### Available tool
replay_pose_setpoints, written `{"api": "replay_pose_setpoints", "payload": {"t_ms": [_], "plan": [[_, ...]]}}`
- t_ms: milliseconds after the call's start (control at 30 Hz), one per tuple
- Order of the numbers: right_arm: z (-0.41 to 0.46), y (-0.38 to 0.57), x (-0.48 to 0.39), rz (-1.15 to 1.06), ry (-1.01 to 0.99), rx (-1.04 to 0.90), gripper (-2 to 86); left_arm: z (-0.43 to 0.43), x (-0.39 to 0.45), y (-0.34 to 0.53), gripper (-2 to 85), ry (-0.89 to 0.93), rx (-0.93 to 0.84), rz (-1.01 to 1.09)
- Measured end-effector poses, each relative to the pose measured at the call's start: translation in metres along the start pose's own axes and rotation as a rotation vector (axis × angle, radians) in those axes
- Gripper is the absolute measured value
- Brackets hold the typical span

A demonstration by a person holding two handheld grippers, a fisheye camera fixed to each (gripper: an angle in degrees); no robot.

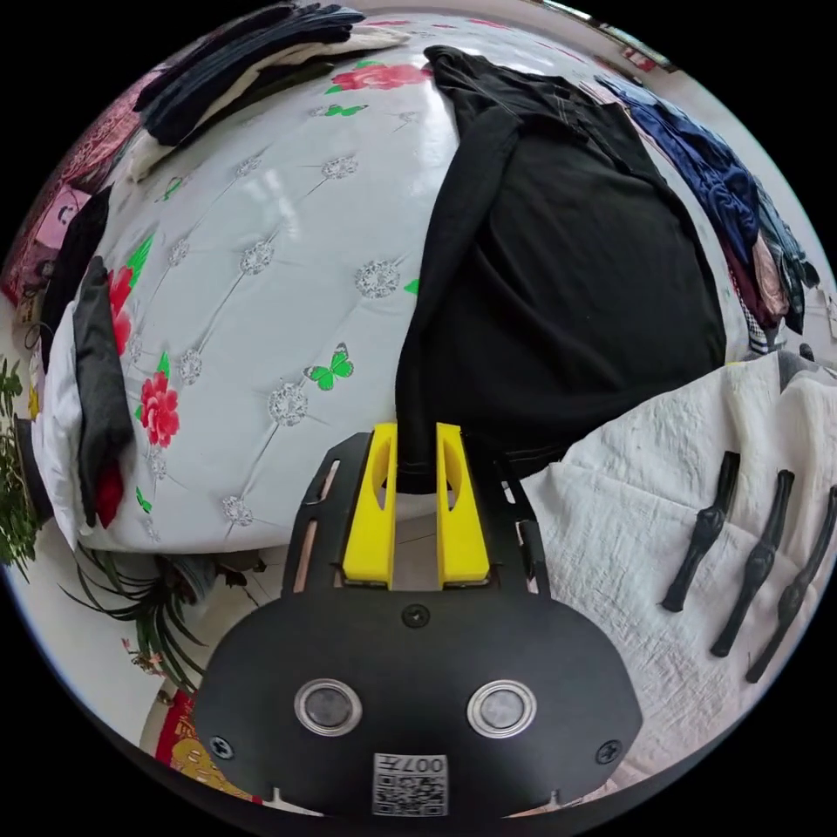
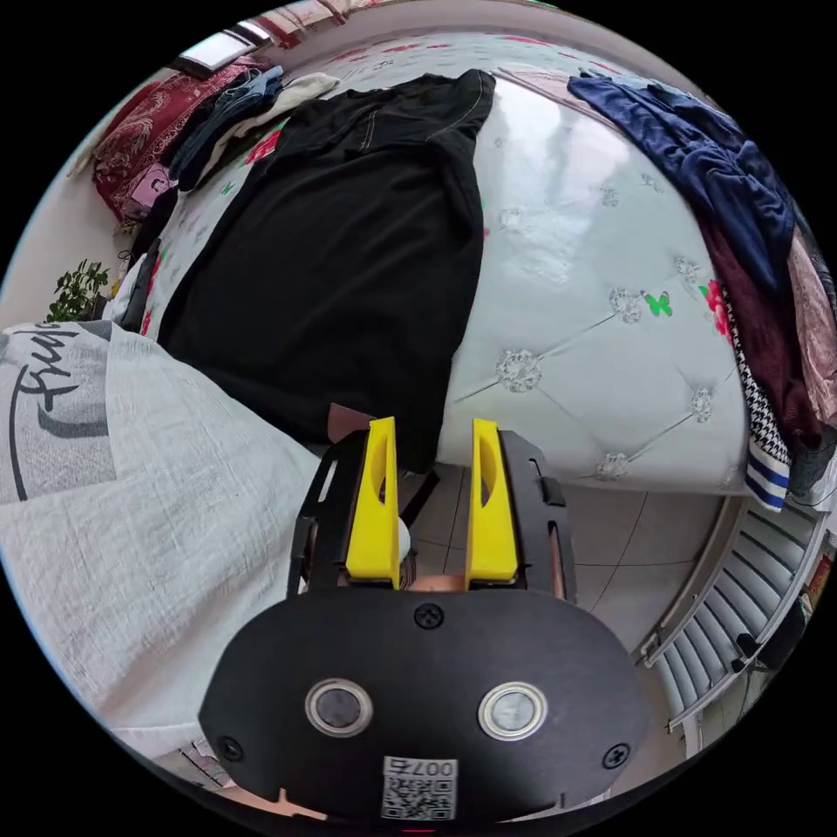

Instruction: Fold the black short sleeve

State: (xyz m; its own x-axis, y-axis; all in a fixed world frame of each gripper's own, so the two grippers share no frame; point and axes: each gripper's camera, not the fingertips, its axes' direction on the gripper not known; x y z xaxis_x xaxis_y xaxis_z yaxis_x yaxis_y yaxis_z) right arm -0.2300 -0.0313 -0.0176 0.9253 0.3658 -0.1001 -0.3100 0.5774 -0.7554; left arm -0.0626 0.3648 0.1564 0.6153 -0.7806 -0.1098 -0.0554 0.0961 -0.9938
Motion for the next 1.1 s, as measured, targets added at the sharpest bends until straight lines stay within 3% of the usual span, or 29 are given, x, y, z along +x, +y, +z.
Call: {"api": "replay_pose_setpoints", "payload": {"t_ms": [67, 167, 267, 433, 667, 767, 900, 1100], "plan": [[0.002, -0.004, -0.011, -0.036, 0.028, -0.018, 4.9, -0.008, -0.010, -0.005, 0.5, 0.055, -0.008, 0.038], [-0.008, -0.010, -0.015, -0.089, 0.059, -0.017, 1.7, -0.031, -0.038, -0.012, -0.5, 0.190, 0.016, 0.053], [-0.041, -0.012, 0.004, -0.094, -0.060, 0.032, 0.5, -0.072, -0.081, -0.022, -0.8, 0.368, 0.110, 0.014], [-0.137, -0.023, 0.074, -0.014, -0.441, 0.319, -0.1, -0.142, -0.152, -0.066, -0.9, 0.622, 0.286, -0.005], [-0.242, -0.117, 0.145, 0.036, -0.617, 0.588, -0.1, -0.241, -0.239, -0.215, -0.5, 0.893, 0.561, -0.123], [-0.270, -0.193, 0.162, 0.087, -0.551, 0.622, 0.3, -0.252, -0.268, -0.290, 0.8, 0.876, 0.660, -0.278], [-0.249, -0.273, 0.186, 0.274, -0.415, 0.541, 2.0, -0.226, -0.284, -0.344, 8.3, 0.749, 0.609, -0.455], [-0.175, -0.219, 0.194, 0.323, -0.450, 0.513, 4.3, -0.164, -0.257, -0.303, 8.8, 0.624, 0.479, -0.339]]}}
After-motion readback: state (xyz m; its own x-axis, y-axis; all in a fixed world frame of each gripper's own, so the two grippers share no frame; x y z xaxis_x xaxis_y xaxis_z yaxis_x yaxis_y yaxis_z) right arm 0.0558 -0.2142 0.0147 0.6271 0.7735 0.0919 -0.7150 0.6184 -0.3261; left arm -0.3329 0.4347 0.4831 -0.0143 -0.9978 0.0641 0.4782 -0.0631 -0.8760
